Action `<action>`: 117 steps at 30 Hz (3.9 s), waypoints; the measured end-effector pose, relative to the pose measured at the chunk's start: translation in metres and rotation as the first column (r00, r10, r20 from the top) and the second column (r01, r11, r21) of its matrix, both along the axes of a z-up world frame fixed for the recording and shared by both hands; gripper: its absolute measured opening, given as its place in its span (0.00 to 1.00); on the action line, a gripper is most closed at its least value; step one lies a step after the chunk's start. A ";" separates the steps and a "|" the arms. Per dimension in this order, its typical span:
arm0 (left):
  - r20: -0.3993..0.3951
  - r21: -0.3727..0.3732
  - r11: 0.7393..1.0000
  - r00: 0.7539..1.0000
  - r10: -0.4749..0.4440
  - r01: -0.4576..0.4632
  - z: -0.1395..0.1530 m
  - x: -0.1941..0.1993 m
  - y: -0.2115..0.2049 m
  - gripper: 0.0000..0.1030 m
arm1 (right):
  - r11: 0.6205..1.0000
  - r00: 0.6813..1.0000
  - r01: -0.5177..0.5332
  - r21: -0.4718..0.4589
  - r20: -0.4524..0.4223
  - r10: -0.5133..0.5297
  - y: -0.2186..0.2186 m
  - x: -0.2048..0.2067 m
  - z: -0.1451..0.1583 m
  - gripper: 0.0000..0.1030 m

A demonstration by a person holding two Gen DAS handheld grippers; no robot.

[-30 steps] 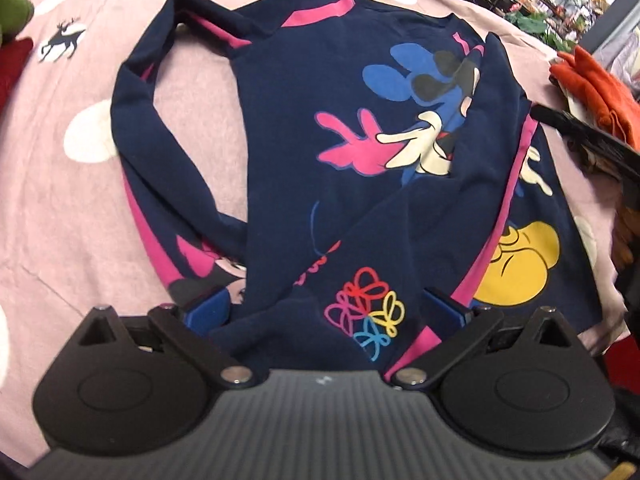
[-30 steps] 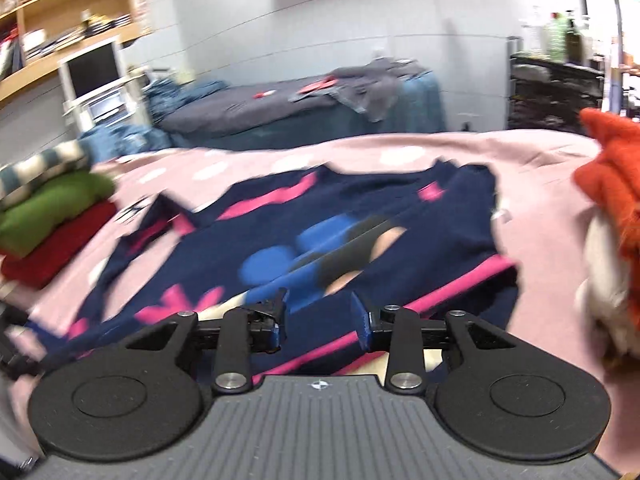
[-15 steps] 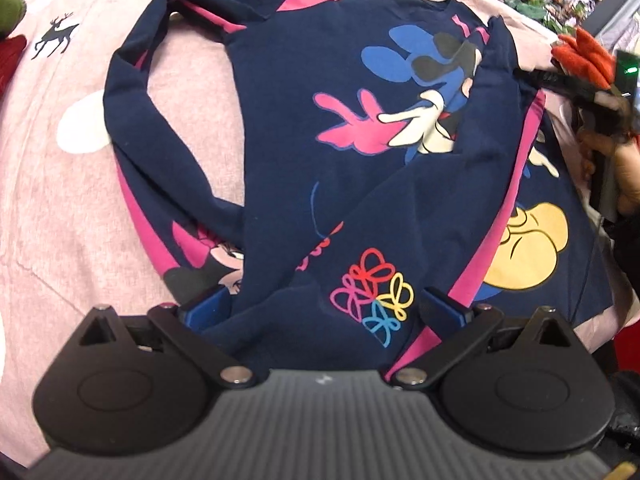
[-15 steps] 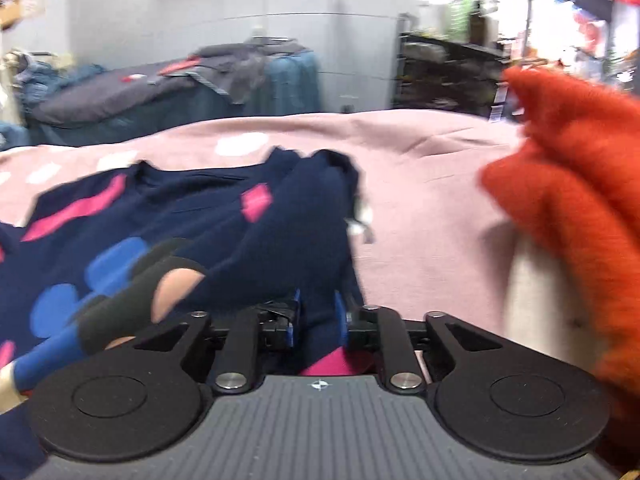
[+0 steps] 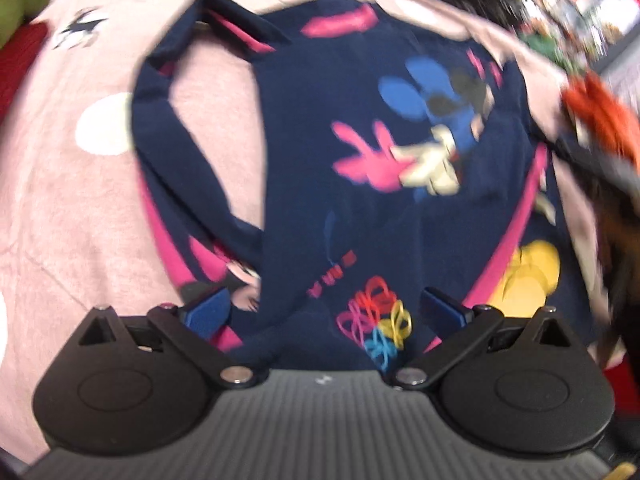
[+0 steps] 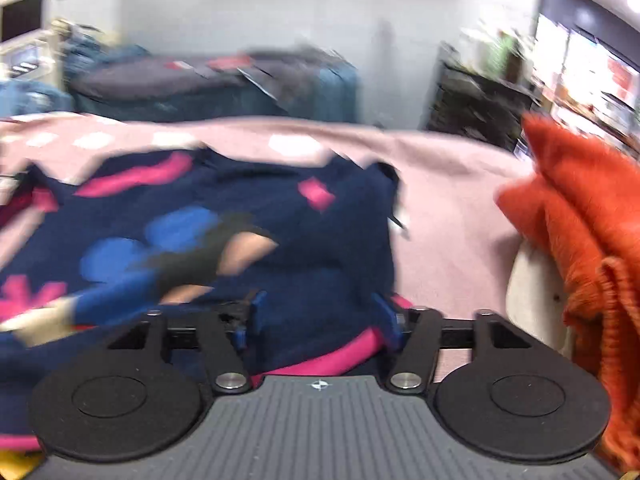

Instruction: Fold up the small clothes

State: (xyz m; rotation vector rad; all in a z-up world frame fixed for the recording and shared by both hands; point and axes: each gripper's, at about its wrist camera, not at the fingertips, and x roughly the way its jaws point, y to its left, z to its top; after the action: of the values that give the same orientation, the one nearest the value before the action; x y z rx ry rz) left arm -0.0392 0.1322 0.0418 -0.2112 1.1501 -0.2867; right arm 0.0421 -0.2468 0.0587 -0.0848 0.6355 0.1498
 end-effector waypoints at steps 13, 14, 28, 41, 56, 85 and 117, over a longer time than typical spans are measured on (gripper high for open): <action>0.066 0.001 0.989 0.987 0.149 -0.149 0.015 0.005 0.026 1.00 | 0.991 0.976 -0.035 0.127 -0.208 0.061 -0.039 -0.136 0.008 0.85; 0.065 0.002 0.990 0.988 0.143 -0.143 0.015 0.006 0.024 1.00 | 0.982 0.968 -0.014 0.190 -0.242 0.061 -0.043 -0.141 0.002 0.80; 0.038 0.039 0.997 0.997 0.071 -0.073 0.015 0.001 0.012 1.00 | 0.938 0.944 0.042 0.343 -0.321 0.075 -0.066 -0.169 0.007 0.03; -0.001 0.112 0.993 1.000 0.028 -0.028 0.006 0.004 0.010 1.00 | 0.997 0.986 -0.002 -0.079 -0.164 -0.011 -0.041 -0.172 0.036 0.58; 0.062 0.150 0.969 0.980 0.191 -0.198 0.017 0.004 0.051 1.00 | 0.706 0.717 -0.681 0.196 -0.016 0.697 0.155 -0.121 0.032 0.47; 0.109 -0.051 0.985 0.979 0.172 -0.167 0.006 0.006 0.063 0.06 | 0.715 0.744 -0.592 0.370 -0.088 0.662 0.171 -0.107 0.000 0.97; 0.219 -0.121 0.958 0.934 0.282 -0.261 0.042 0.015 0.091 0.03 | 0.771 0.816 -0.446 0.453 -0.147 0.559 0.141 -0.088 -0.009 0.97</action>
State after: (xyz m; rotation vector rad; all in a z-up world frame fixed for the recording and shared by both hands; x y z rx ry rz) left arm -0.0239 0.2231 0.0840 -0.4021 0.8613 -0.1132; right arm -0.0461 -0.1059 0.0496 0.1695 0.8387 0.8351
